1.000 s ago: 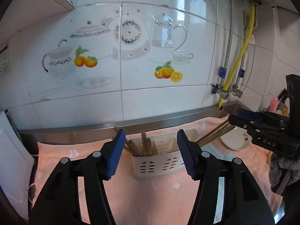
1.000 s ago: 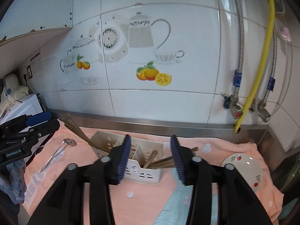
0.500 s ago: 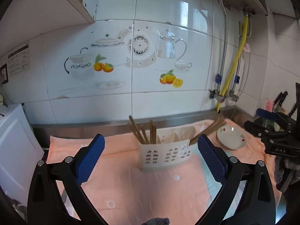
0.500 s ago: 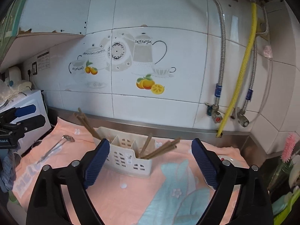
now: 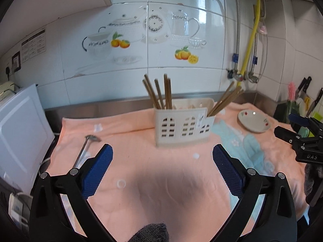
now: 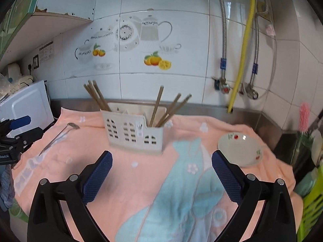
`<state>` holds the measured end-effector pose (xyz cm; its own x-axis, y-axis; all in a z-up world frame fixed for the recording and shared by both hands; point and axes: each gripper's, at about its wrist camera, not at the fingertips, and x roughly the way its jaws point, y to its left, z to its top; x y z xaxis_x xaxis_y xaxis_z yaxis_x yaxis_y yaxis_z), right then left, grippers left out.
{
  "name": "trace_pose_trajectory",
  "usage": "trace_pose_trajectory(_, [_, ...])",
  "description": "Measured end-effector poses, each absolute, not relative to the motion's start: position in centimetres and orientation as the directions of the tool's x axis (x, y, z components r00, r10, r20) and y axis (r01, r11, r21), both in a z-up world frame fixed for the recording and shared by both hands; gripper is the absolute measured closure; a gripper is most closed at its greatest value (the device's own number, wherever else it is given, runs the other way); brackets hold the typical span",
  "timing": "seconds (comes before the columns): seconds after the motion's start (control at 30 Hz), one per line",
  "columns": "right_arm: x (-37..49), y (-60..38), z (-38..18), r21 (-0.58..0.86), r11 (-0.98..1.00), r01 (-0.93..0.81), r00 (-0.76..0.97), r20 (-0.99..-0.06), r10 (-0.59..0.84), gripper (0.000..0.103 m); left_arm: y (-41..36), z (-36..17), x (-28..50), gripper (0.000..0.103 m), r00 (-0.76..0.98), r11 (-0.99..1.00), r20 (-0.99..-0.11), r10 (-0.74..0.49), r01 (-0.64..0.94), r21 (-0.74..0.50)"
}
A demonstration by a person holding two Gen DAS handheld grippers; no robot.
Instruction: Organize utensils
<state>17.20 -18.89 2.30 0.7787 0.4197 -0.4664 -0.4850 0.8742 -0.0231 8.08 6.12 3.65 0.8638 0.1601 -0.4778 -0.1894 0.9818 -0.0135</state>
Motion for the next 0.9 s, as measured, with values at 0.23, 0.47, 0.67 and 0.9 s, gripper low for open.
trace_pose_trajectory(0.23, [15.4,-19.2,0.1,0.023,0.869,-0.495,0.751,-0.491,0.441,0.007,6.3,1.2,6.6,0.005,0.84,0.976,-0.513,0.175,-0.217,-0.022])
trace_pose_trajectory(0.47, [14.4,-18.7,-0.5,0.023,0.858,-0.513,0.738,-0.5,0.454,0.007,6.3,0.4,6.0,0.005,0.829,0.973,-0.526,0.188,-0.231,-0.017])
trace_pose_trajectory(0.67, [14.1,-18.6,-0.5,0.016,0.857,-0.516,0.738,-0.5,0.453,0.007,6.1,0.5,5.7,0.005,0.833,0.974,-0.52,0.19,-0.228,-0.009])
trace_pose_trajectory(0.9, [13.8,-18.5,-0.5,0.018,0.855,-0.517,0.737,-0.499,0.456,0.007,5.9,0.6,5.3,0.005,0.838,0.974,-0.512,0.189,-0.225,-0.009])
